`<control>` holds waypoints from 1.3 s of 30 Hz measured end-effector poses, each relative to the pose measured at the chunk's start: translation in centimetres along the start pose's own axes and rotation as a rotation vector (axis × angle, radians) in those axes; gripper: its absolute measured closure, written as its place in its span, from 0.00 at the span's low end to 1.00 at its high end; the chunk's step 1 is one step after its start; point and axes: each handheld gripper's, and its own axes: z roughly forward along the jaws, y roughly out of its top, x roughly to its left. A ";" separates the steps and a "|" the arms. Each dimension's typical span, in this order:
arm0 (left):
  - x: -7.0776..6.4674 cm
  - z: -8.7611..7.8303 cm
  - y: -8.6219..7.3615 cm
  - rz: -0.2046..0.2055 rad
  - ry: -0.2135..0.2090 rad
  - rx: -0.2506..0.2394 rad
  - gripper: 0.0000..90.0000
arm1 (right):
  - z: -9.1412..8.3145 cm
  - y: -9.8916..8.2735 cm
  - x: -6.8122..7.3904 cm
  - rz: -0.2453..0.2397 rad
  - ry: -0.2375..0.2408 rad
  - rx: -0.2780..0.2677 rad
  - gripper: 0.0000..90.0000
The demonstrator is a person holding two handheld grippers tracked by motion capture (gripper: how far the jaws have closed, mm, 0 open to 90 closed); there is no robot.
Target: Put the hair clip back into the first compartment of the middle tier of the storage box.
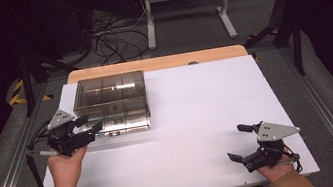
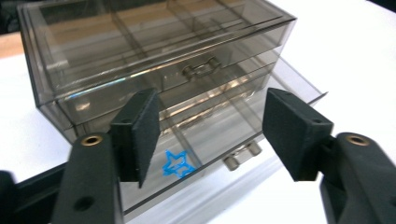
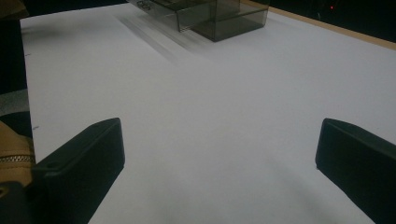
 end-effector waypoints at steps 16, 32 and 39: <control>-3.3 -2.1 -1.1 0.072 -0.102 -0.082 0.23 | 0.0 0.0 0.1 0.000 0.003 0.001 0.02; -5.0 -1.7 -5.9 0.086 -0.161 -0.128 0.17 | 0.0 0.0 0.2 -0.004 0.010 0.003 0.02; -5.8 -1.8 -8.2 0.134 -0.147 -0.138 0.15 | 0.0 0.0 0.2 -0.008 0.011 0.001 0.02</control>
